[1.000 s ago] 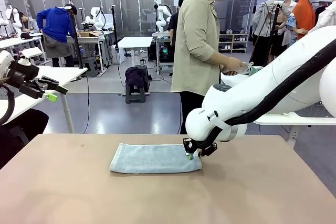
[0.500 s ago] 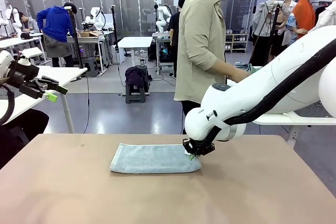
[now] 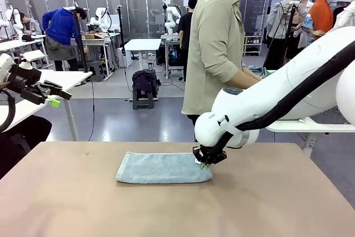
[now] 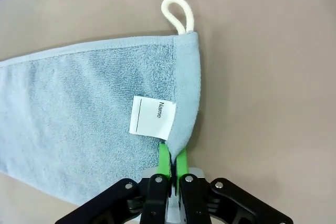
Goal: Fold the towels and place them in the basket.
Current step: When a person lays out a Towel with hook on the table, fold it in half twice.
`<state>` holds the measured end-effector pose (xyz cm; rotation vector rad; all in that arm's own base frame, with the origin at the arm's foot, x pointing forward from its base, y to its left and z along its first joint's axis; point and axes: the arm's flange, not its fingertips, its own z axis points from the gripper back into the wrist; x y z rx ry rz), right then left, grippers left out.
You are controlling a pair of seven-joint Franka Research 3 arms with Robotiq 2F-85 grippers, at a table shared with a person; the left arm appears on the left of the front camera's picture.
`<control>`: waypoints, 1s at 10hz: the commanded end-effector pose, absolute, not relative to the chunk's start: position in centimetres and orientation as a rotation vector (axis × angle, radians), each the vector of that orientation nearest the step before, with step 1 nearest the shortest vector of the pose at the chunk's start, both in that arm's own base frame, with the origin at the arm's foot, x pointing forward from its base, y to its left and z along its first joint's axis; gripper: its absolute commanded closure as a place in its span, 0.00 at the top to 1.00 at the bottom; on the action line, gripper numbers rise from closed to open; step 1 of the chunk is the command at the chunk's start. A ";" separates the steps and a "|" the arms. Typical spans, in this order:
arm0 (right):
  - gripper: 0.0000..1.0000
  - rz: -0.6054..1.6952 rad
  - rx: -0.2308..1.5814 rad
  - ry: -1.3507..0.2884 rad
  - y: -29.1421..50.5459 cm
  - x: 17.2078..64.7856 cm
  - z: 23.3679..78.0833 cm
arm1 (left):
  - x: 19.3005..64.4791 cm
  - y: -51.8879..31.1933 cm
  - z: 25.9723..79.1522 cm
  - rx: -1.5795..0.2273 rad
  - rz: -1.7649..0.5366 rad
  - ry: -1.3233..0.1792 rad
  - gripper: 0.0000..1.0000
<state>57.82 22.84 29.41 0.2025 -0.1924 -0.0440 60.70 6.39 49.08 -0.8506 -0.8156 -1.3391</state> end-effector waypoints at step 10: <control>0.00 -0.050 0.029 -0.201 22.9 55.9 37.8 | 60.7 6.4 49.1 -0.846 -1.349 -0.805 1.00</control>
